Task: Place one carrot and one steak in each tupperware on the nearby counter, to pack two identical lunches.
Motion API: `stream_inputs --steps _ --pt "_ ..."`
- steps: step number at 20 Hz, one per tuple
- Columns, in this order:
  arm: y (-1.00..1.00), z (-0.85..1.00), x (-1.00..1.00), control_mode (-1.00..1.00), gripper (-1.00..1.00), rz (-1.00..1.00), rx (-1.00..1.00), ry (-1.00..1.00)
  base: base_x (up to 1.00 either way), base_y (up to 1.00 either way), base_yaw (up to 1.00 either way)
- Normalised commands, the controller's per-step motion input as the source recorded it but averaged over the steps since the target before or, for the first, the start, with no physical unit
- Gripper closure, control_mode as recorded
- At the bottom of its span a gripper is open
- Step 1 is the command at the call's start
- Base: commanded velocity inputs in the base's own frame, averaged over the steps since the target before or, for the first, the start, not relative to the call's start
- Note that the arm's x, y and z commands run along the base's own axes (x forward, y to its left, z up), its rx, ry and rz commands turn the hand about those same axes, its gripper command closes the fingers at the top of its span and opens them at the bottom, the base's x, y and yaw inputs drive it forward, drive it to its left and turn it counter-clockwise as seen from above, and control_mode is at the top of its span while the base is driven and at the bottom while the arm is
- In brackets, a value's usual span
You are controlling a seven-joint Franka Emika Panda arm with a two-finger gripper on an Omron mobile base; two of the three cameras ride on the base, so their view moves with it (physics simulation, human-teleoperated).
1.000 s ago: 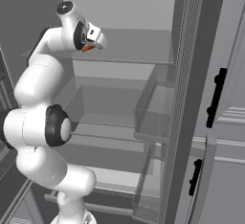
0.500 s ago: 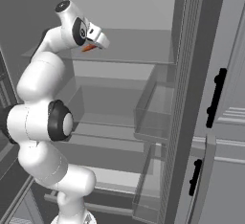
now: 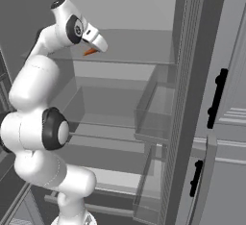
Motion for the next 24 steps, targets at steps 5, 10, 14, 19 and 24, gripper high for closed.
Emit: stream_inputs --steps 5,10,14,19,24 --pt "-0.44 -0.19 -1.0 -1.0 1.0 -0.08 0.06 0.0 0.0 0.0 0.0" --pt "-0.15 -0.2 -1.0 -1.0 1.0 -0.02 0.02 0.0 0.0 0.0 0.0" --pt "0.0 -0.28 -1.0 -1.0 1.0 0.0 0.01 0.01 0.0 0.0 0.0" --pt "0.0 -0.48 -1.0 -1.0 1.0 0.0 0.0 0.03 0.0 0.0 0.0" --pt "0.0 -0.49 -1.0 -1.0 1.0 0.07 0.0 0.01 0.0 0.0 0.0"
